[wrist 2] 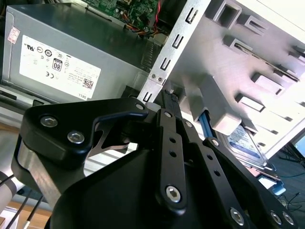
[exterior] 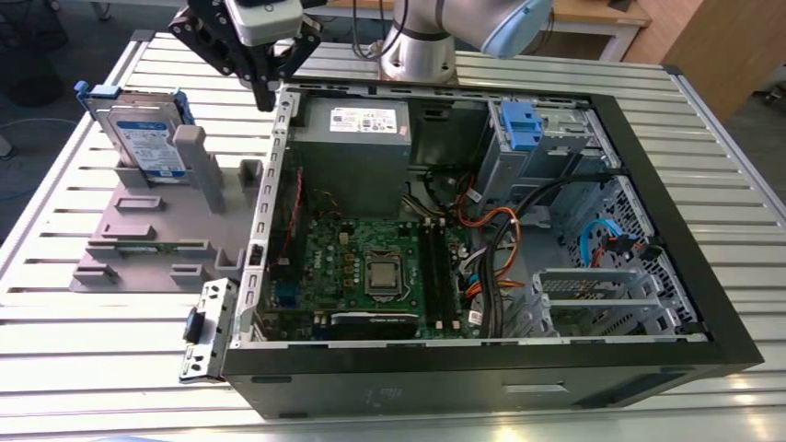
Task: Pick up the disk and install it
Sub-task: 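Reach for the disk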
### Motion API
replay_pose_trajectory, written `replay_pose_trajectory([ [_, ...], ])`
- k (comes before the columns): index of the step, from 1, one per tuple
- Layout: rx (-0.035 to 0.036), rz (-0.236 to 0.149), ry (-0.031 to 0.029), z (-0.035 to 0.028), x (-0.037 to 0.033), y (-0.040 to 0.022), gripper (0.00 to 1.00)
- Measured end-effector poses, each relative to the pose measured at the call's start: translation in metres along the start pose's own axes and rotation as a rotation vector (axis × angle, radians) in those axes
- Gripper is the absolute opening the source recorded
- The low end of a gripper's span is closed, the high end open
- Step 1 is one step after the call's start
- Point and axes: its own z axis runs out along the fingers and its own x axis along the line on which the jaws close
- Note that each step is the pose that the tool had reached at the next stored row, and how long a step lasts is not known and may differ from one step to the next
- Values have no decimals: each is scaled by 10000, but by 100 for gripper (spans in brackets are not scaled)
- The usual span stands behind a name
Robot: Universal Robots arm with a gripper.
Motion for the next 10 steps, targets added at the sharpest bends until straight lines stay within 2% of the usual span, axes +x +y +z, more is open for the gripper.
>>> replay_pose_trajectory([
  [10,0,0,0,4,24,-2,11],
])
